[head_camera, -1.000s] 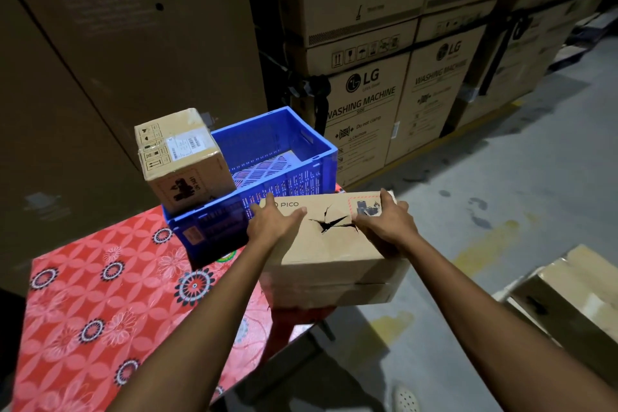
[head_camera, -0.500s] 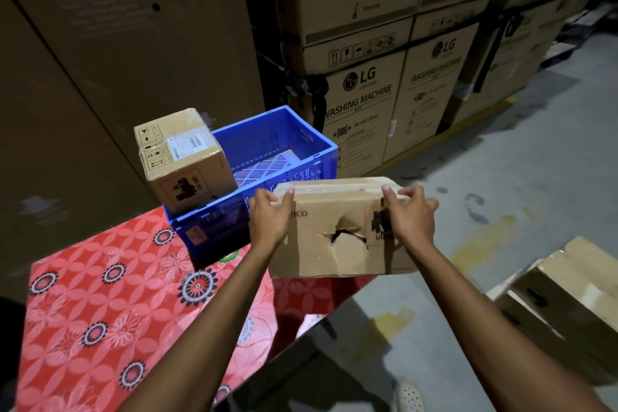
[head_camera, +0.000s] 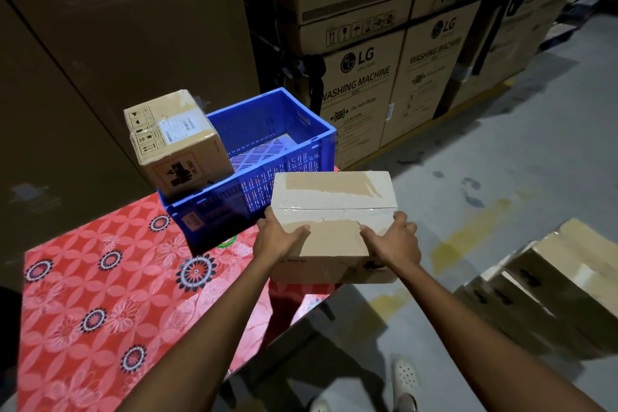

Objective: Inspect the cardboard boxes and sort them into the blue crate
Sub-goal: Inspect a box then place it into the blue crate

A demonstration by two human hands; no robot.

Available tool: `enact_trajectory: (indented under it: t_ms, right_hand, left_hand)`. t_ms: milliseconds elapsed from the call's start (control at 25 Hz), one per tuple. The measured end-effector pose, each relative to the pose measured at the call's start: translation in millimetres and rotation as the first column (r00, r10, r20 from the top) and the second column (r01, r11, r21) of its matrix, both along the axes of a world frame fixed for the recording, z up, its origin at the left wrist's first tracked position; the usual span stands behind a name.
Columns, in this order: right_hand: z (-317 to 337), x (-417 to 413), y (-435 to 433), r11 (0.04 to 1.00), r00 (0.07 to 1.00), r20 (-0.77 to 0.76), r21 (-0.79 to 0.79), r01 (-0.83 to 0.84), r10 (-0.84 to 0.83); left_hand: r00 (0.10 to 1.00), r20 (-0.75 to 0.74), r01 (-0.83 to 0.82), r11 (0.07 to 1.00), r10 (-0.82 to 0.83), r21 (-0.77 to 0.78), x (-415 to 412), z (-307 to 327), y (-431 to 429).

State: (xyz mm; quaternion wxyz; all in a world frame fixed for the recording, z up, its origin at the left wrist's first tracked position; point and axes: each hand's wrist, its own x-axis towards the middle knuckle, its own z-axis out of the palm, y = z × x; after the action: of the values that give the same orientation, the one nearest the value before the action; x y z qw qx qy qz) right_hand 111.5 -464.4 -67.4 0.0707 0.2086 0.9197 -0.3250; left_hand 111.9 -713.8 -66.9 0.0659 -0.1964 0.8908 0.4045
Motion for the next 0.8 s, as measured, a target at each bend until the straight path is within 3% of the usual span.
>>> enact_trajectory:
  t_ms: [160, 400, 640, 800]
  right_hand:
    - [-3, -7, -5, 0.992, 0.995, 0.088, 0.11, -0.065, 0.055]
    - [-9, -11, -7, 0.983, 0.991, 0.116, 0.164, -0.078, 0.059]
    - [-2, -17, -6, 0.984, 0.987, 0.15, 0.157, -0.079, 0.055]
    - [12, -48, -15, 0.99, 0.996, 0.078, 0.13, -0.056, 0.046]
  left_hand:
    - [0.991, 0.125, 0.055, 0.992, -0.041, -0.111, -12, -1, 6]
    - [0.989, 0.147, 0.044, 0.974, -0.011, -0.22, -15, -4, 14]
    - [0.986, 0.163, 0.076, 0.982, -0.048, -0.175, -23, -1, 11]
    - [0.997, 0.071, 0.032, 0.987, -0.021, -0.155, -50, 10, 15]
